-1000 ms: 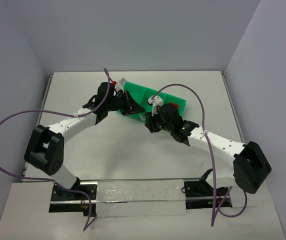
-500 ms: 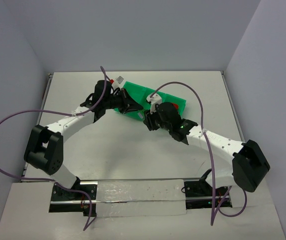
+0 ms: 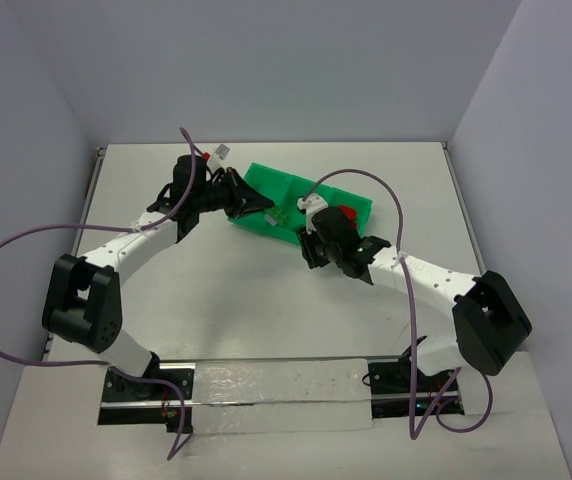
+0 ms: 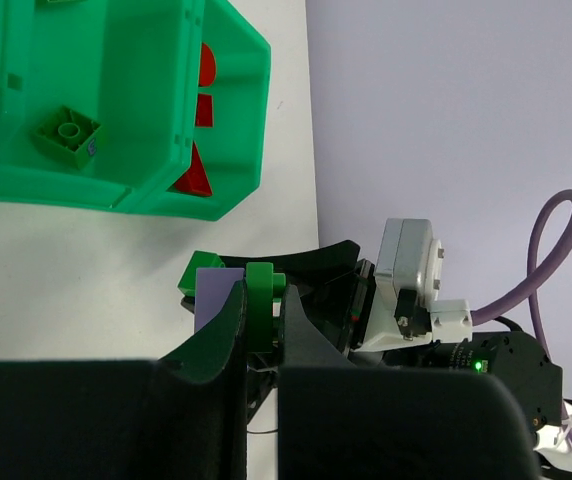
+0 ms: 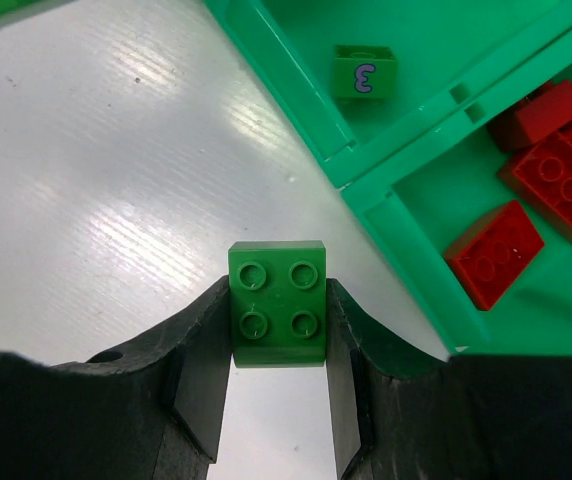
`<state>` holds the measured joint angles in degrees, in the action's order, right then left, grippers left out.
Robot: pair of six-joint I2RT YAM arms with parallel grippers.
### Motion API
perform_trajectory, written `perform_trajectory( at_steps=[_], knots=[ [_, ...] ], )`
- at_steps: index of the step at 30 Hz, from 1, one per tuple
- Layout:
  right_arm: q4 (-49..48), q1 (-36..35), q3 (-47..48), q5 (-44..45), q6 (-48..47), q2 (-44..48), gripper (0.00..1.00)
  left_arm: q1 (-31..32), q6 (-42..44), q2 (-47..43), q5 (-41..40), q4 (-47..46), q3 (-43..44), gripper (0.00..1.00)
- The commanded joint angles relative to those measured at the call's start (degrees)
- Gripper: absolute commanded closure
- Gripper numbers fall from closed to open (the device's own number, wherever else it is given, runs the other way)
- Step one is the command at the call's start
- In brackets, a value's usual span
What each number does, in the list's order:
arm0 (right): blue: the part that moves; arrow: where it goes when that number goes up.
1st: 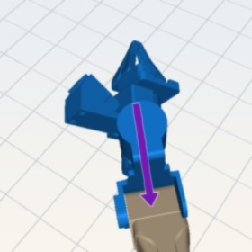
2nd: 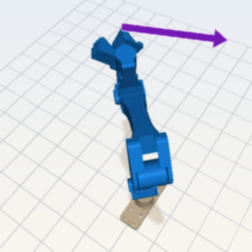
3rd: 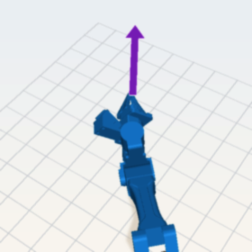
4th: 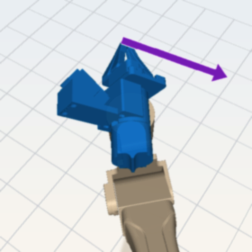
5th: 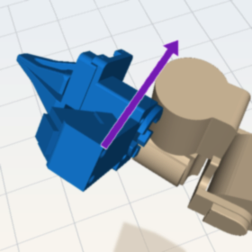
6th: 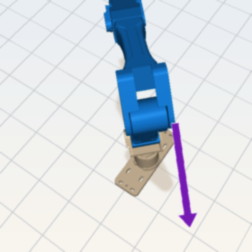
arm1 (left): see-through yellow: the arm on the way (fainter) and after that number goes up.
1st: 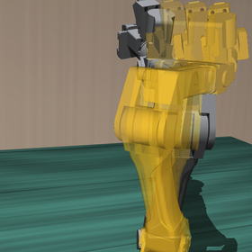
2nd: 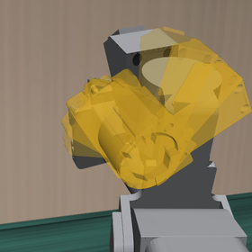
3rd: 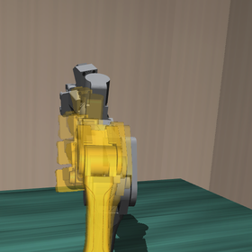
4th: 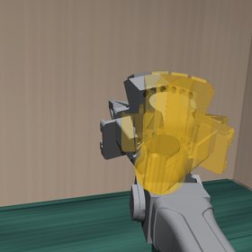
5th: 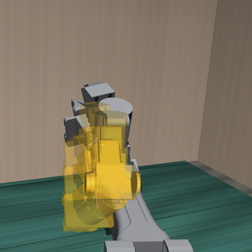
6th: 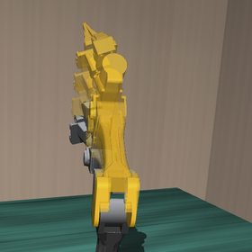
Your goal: Sort the legos into containers by color
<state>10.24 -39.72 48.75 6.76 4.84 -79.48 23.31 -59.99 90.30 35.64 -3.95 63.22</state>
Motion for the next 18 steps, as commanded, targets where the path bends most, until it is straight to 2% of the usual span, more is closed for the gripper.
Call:
perform_trajectory(
  at_steps=[1, 5, 10, 18],
  knots=[
    [-1.83, 0.13, 1.41, -0.19, 2.22, -0.74, 1.0, -0.22, 1.54, -3.03, -1.18, 1.4, 0.52, 1.0],
    [-1.58, 1.2, 3.22, 1.33, 4.32, -0.63, 1.0, -0.46, 3.65, -4.45, -4.41, 4.29, 0.41, 1.0],
    [-1.5, 2.61, 7.62, 1.59, 4.9, -2.34, 0.95, -0.46, 6.33, -6.98, -9.88, 9.13, -0.47, 1.0],
    [-1.43, 5.11, 18.53, 0.09, 3.55, -13.59, 0.92, -0.63, 7.38, -9.6, -9.62, 11.66, -0.68, 1.0]
  ],
)
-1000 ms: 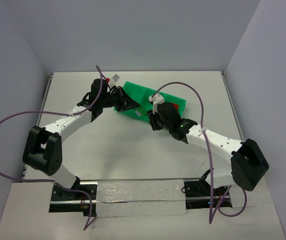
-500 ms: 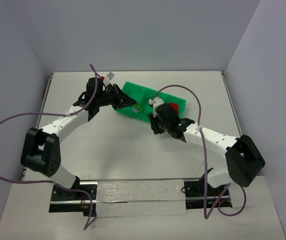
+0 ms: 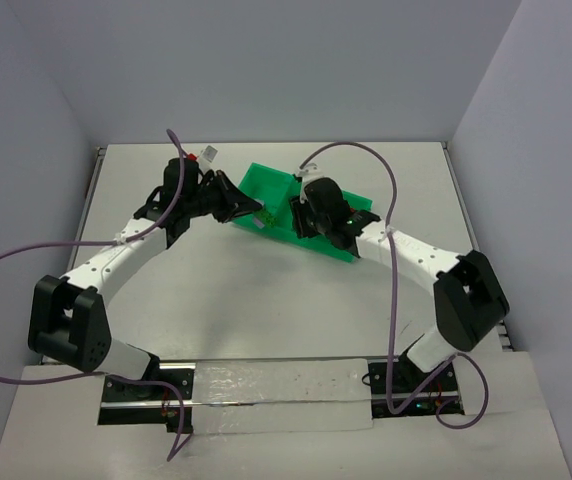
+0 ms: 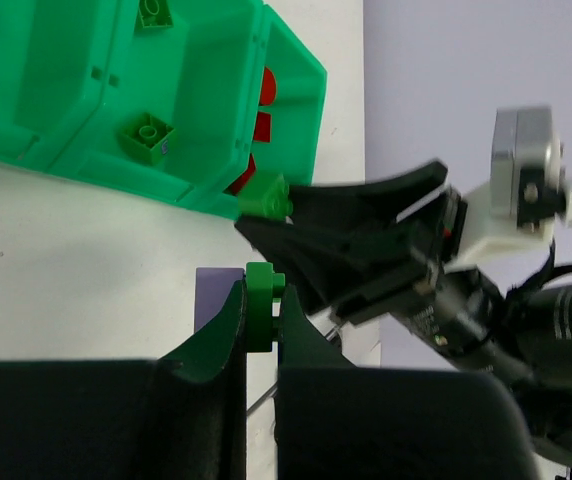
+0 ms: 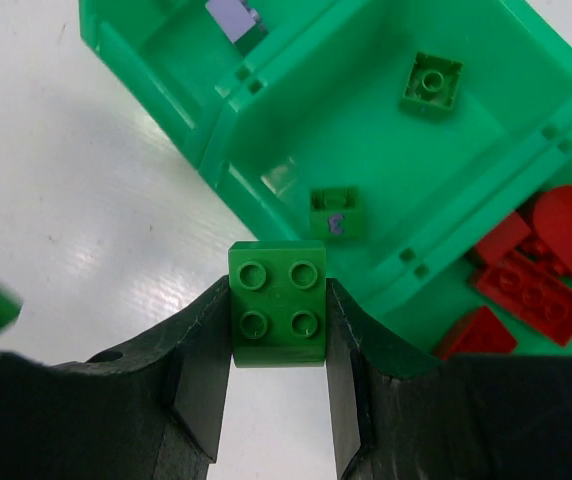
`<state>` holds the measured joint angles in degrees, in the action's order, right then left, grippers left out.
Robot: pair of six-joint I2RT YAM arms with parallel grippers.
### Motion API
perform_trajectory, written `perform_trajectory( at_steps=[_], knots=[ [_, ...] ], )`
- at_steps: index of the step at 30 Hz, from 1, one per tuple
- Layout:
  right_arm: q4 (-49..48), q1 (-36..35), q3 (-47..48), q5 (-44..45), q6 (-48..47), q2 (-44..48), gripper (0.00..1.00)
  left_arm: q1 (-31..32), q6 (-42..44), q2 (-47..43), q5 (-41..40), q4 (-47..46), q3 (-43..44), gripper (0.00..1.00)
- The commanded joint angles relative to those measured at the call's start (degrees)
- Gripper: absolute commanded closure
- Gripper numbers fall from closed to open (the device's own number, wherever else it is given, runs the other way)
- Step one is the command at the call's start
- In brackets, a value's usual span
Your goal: Sort the legos into containers by color
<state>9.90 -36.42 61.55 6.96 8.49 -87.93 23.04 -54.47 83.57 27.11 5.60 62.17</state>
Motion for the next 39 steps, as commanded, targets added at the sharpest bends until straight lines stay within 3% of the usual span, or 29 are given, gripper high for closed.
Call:
perform_trajectory(
  at_steps=[1, 5, 8, 11, 16, 21, 29, 39],
  knots=[
    [-0.92, 2.17, 7.14, -0.42, -0.03, -6.54, 0.91, -0.39, 1.91, -3.12, -1.1, 2.3, 0.22, 1.0],
    [-0.84, 2.57, 11.74, 1.3, -0.64, -10.45, 0.8, -0.45, 1.66, -4.32, -0.85, 2.31, -0.86, 1.0],
    [0.6, 2.67, 15.24, 3.48, -1.76, -13.92, 0.56, -0.54, 1.47, -4.97, -0.82, 2.1, -1.44, 1.0],
    [2.34, 2.75, 17.34, 5.16, -3.11, -15.8, 0.4, -0.54, 1.62, -5.35, -0.98, 2.31, -1.56, 1.0],
    [0.35, 3.02, 13.59, 5.62, -3.33, -11.3, 0.37, -0.54, 1.58, -5.43, -1.23, 2.13, -1.88, 1.0],
    [-2.29, 3.46, 5.66, 2.33, -3.01, -1.25, 0.39, -0.54, 1.1, -4.29, -0.83, 1.35, -1.35, 1.0],
    [-12.65, 3.19, -10.75, -17.73, -2.96, 15.28, 0.43, -0.54, -0.81, -3.5, 0.67, -1.66, -1.8, 1.0],
    [-14.98, 1.27, -9.93, -27.61, -3.1, 17.59, 0.35, -0.15, -1.16, -3.66, 1.87, -3.03, -2.85, 1.0]
  ],
)
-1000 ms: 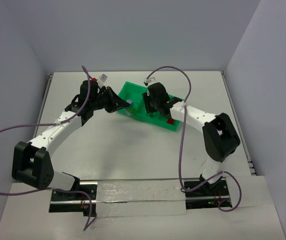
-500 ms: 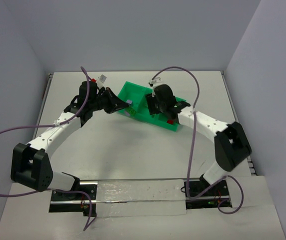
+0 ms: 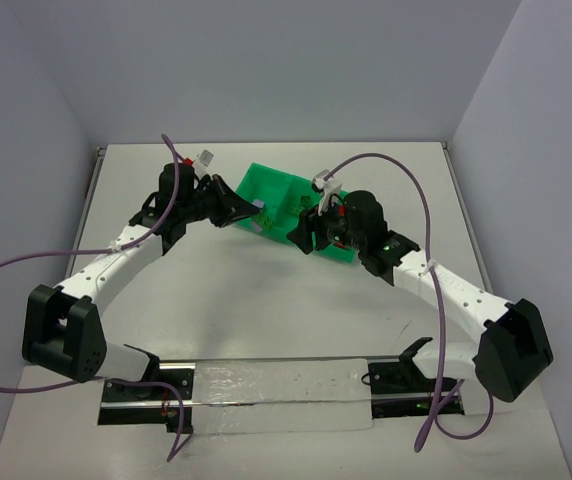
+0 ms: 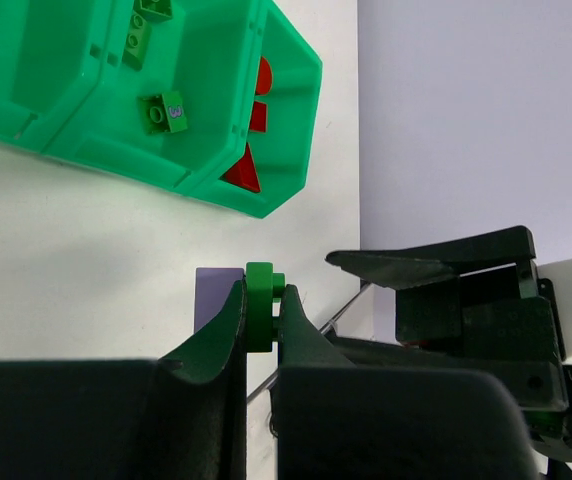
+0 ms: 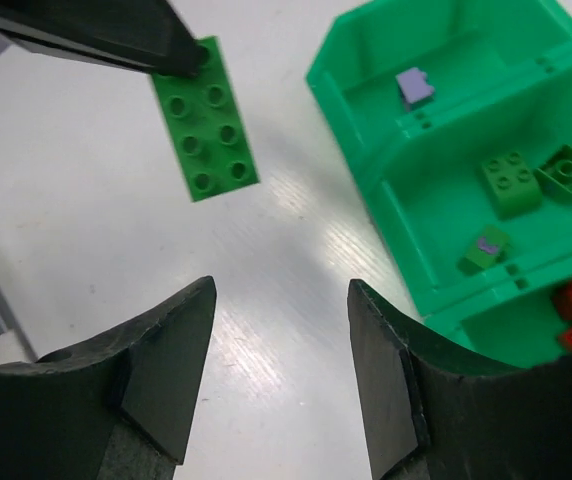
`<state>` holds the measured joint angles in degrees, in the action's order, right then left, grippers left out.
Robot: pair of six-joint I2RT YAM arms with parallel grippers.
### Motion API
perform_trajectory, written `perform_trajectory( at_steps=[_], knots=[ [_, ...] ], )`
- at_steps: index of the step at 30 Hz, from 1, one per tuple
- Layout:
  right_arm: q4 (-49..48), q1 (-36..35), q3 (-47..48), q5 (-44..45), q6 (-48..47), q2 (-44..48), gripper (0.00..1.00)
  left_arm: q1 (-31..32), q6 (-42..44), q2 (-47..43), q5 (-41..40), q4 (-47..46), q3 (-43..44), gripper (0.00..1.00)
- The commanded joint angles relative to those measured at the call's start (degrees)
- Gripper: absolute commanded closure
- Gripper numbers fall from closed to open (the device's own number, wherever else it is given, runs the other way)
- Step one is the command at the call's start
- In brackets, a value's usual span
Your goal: Sort the legos into containers by color
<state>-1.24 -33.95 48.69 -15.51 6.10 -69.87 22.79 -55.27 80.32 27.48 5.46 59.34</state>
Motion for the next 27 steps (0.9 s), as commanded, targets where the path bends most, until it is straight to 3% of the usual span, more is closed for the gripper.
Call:
perform_trajectory(
  at_steps=[1, 13, 19, 27],
  knots=[
    [-3.71, -1.5, 3.72, -5.15, -0.88, -1.04, 0.34, 0.15, -0.14, -0.5, 1.59, -2.76, -0.02, 1.0],
    [0.25, -4.88, 12.7, -2.18, -3.85, -9.46, 0.3, 0.77, 0.55, -0.2, 2.1, -2.14, 0.54, 1.0],
    [0.8, -5.83, 15.57, -1.91, -4.76, -13.03, 0.34, 0.86, 0.85, -0.74, 1.96, -1.53, 0.86, 1.0],
    [0.42, -5.86, 15.91, -2.75, -4.17, -14.74, 0.47, 0.86, 0.87, -1.28, 2.0, -1.33, 0.75, 1.0]
  ],
)
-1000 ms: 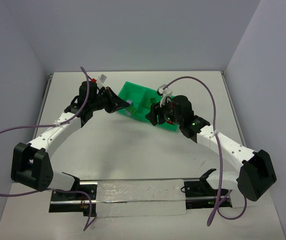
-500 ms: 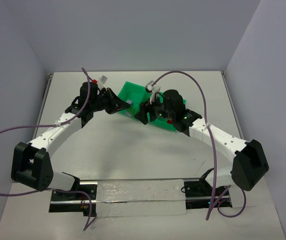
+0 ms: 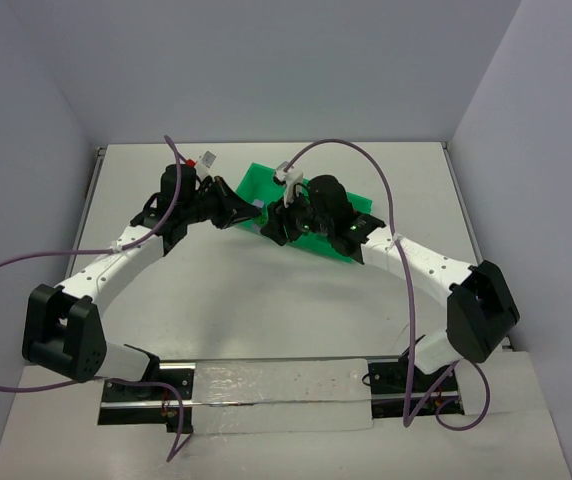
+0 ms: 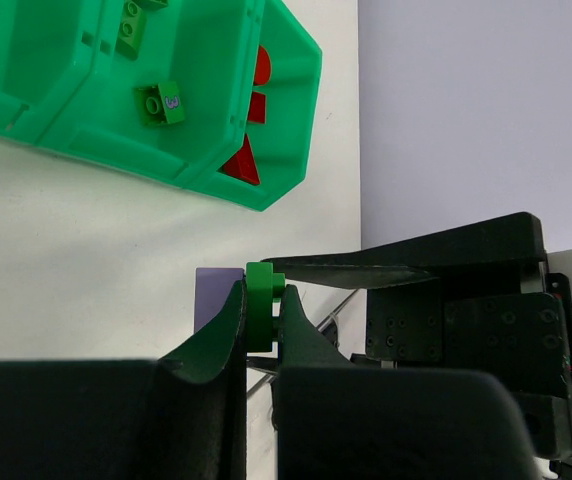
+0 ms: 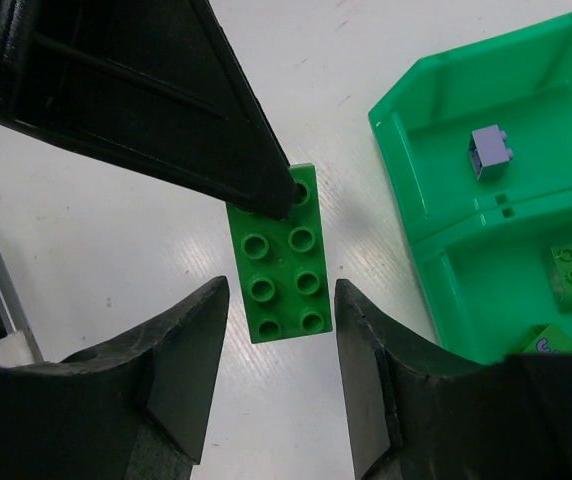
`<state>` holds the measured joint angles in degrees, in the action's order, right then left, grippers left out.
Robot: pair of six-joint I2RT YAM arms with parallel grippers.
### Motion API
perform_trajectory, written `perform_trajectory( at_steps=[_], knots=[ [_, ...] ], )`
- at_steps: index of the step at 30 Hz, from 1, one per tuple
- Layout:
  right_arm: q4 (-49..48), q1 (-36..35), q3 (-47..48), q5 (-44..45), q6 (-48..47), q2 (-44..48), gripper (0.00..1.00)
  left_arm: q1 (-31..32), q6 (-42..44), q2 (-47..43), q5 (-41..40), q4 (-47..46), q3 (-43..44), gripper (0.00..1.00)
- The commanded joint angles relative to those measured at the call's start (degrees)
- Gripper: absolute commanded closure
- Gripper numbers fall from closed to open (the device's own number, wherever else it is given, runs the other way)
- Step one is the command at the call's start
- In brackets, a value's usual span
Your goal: Sort the legos into containers by color
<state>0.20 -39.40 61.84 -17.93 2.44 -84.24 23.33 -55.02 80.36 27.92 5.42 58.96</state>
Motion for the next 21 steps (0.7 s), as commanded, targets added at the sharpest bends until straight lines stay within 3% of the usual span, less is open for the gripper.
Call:
perform_trajectory(
  at_steps=[1, 5, 9, 10, 14, 18, 21],
  knots=[
    [-0.83, -0.46, 2.92, -0.35, -0.5, -0.64, 0.47, 0.36, 0.58, -1.3, 1.61, -1.33, 1.16, 1.0],
    [-0.72, -0.51, 2.88, -0.13, -0.59, -1.01, 0.56, 0.49, 0.62, -1.17, 1.61, -1.38, 1.16, 1.0],
    [-2.26, -0.59, 1.46, 0.68, 0.45, 0.52, 0.9, 0.58, 1.48, -1.51, 1.35, -1.3, 0.98, 1.0],
    [-2.64, -0.53, 0.62, 0.97, 1.01, 0.91, 0.95, 0.58, 2.18, -1.65, 0.94, -0.82, 1.12, 0.96],
    [-4.62, 0.05, -2.53, 1.21, 3.86, 4.02, 1.0, 0.58, 4.45, -2.61, -3.0, 3.54, 2.53, 0.43],
    [-6.77, 2.41, -6.55, -1.44, 7.23, 8.55, 1.0, 0.49, 7.08, -4.47, -5.88, 6.38, 3.5, 0.07],
    [-8.8, 5.36, -10.25, -4.99, 10.16, 11.54, 1.0, 0.41, 8.97, -5.53, -7.09, 7.4, 3.88, 0.05]
  ],
)
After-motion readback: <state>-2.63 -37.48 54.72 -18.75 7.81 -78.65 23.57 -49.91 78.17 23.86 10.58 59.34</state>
